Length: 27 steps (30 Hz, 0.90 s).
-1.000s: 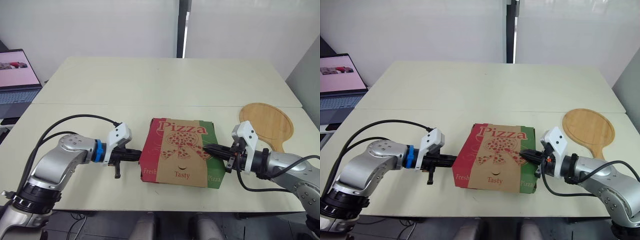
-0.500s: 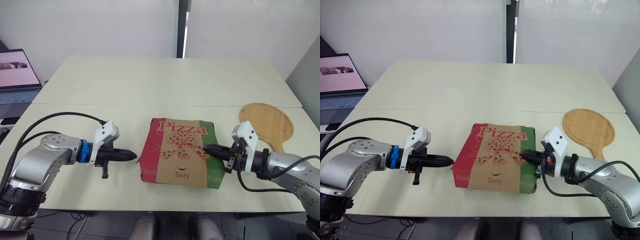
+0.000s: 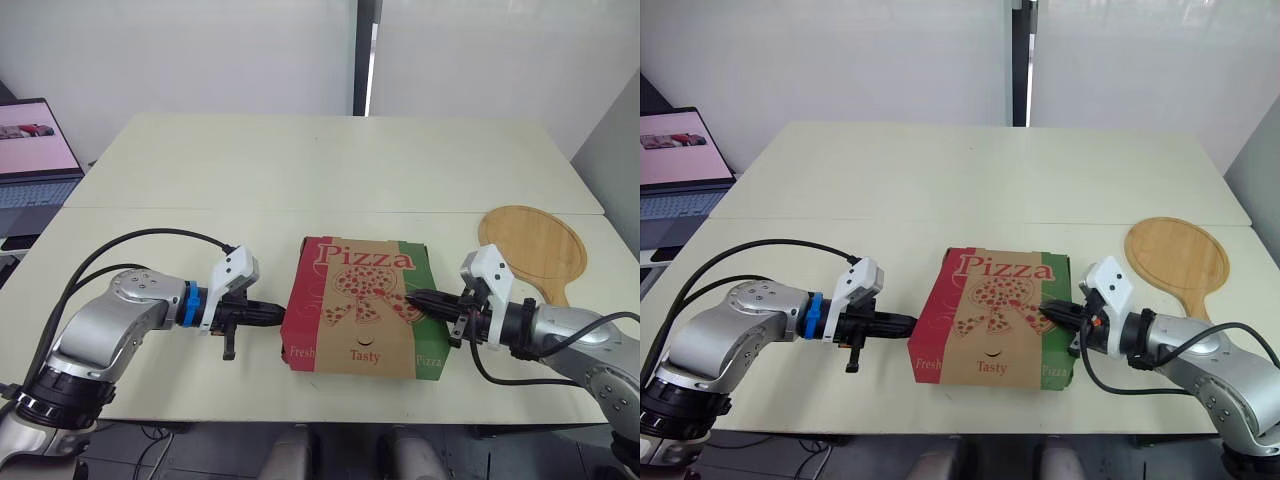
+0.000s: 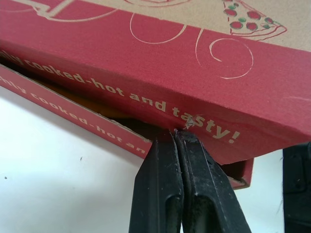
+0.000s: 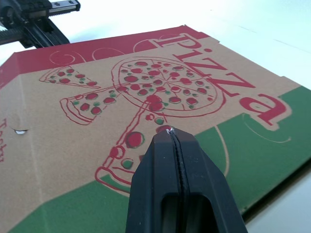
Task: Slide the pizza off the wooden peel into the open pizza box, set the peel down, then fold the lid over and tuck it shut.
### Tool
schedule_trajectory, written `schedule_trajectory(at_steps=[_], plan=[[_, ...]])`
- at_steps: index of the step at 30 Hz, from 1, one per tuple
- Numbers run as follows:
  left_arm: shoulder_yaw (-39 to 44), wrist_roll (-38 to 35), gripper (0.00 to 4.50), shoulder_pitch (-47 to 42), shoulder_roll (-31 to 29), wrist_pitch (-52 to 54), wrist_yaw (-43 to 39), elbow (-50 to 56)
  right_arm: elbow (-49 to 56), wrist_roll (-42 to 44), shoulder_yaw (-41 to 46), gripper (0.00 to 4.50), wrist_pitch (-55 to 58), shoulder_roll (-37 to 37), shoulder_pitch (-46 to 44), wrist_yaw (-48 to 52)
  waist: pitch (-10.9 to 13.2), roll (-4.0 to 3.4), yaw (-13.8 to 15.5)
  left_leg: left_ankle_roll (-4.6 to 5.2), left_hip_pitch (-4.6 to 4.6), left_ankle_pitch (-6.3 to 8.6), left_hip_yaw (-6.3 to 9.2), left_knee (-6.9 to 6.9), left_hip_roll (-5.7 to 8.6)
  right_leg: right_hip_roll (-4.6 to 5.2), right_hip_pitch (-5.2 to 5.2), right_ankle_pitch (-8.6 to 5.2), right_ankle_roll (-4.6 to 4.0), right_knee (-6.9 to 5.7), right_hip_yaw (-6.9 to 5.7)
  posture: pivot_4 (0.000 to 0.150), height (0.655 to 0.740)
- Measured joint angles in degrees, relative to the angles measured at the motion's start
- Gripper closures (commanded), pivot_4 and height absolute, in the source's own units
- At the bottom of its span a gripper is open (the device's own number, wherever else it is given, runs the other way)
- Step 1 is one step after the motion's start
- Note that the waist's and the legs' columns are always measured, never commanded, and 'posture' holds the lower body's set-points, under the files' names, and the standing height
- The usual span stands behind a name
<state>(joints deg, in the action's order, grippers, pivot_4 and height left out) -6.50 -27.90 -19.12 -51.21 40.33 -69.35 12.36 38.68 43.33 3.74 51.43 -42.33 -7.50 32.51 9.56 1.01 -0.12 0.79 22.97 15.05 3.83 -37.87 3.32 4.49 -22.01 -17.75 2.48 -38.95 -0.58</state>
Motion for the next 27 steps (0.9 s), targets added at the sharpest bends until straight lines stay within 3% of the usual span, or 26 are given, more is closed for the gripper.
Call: schedule_trajectory(at_steps=[27], plan=[[2.93, -1.53, 4.47, 3.80, 0.43, 2.38, 5.53, 3.81, 1.41, -6.88, -3.88, 4.50, -4.77, -1.65, 0.65, 1.72, -0.01, 0.01, 0.01, 0.00, -0.04, 0.00, 0.01, 0.00, 0.00, 0.00, 0.03, 0.00, 0.00, 0.00, 0.00, 0.150, 0.7281]])
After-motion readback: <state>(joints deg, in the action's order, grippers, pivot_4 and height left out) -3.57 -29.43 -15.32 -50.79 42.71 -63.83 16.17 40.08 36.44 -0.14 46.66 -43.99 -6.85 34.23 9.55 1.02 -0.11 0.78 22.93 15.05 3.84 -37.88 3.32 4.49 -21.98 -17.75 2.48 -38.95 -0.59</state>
